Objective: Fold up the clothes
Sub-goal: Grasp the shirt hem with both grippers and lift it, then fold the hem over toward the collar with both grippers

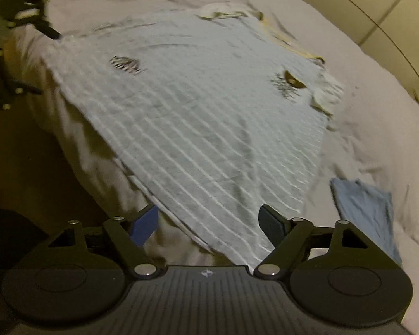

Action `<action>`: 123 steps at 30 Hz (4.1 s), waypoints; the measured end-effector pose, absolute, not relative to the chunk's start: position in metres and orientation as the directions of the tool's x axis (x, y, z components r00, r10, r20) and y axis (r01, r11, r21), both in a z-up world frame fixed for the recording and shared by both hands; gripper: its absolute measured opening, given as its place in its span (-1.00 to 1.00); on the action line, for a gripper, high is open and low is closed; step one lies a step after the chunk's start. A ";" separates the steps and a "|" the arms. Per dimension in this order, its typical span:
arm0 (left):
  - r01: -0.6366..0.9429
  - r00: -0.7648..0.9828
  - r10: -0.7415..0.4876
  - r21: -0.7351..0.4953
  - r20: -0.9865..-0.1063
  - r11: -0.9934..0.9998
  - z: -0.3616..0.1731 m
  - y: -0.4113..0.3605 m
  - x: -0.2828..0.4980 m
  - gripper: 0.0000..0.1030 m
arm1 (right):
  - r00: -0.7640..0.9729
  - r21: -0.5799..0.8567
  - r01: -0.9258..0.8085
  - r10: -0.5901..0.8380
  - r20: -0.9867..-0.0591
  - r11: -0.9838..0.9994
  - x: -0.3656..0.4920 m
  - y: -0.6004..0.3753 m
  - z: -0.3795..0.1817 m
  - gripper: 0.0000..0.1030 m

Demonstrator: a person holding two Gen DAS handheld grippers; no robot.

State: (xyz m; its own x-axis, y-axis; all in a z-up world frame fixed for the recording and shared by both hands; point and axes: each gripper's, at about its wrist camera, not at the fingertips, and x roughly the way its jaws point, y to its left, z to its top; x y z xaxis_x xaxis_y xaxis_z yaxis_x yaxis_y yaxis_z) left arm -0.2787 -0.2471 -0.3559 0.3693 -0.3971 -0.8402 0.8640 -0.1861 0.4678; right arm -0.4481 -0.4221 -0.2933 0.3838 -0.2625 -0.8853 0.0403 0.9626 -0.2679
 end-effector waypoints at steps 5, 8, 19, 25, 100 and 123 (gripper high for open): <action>0.817 0.363 -0.445 0.510 -0.819 -0.271 -0.394 -0.257 -0.286 0.41 | 0.398 -0.287 -0.009 -0.260 -0.880 0.958 -0.443 -0.405 -0.315 0.47; 0.798 0.351 -0.492 0.529 -0.796 -0.288 -0.404 -0.265 -0.291 0.41 | 0.408 -0.283 -0.025 -0.249 -0.878 0.959 -0.437 -0.399 -0.326 0.47; 0.706 0.451 -0.577 0.668 -0.681 -0.236 -0.404 -0.243 -0.261 -0.14 | 0.558 -0.418 -0.086 -0.304 -0.772 0.904 -0.409 -0.349 -0.362 0.49; 0.714 0.431 -0.605 0.663 -0.669 -0.224 -0.402 -0.236 -0.261 -0.90 | 0.692 -0.501 -0.192 -0.246 -0.679 0.844 -0.401 -0.306 -0.387 0.50; 0.840 0.282 -0.499 0.462 -0.819 -0.284 -0.202 -0.202 -0.208 -0.98 | 0.434 -0.460 -0.355 -0.292 -0.852 0.814 -0.490 -0.443 -0.186 -1.00; 0.968 0.214 -0.272 0.241 -0.938 -0.071 -0.289 -0.546 0.065 -0.97 | 0.185 -0.048 -0.297 0.008 -0.983 0.954 -0.159 -0.751 -0.290 -1.00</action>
State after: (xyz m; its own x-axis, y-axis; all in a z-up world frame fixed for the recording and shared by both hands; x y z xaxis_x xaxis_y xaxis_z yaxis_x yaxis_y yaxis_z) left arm 0.0648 -0.5458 -0.2892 0.2136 -0.2722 -0.9382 0.9680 -0.0708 0.2409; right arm -0.1592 -0.7508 -0.2896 0.1850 0.0080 -0.9827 -0.2974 0.9535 -0.0483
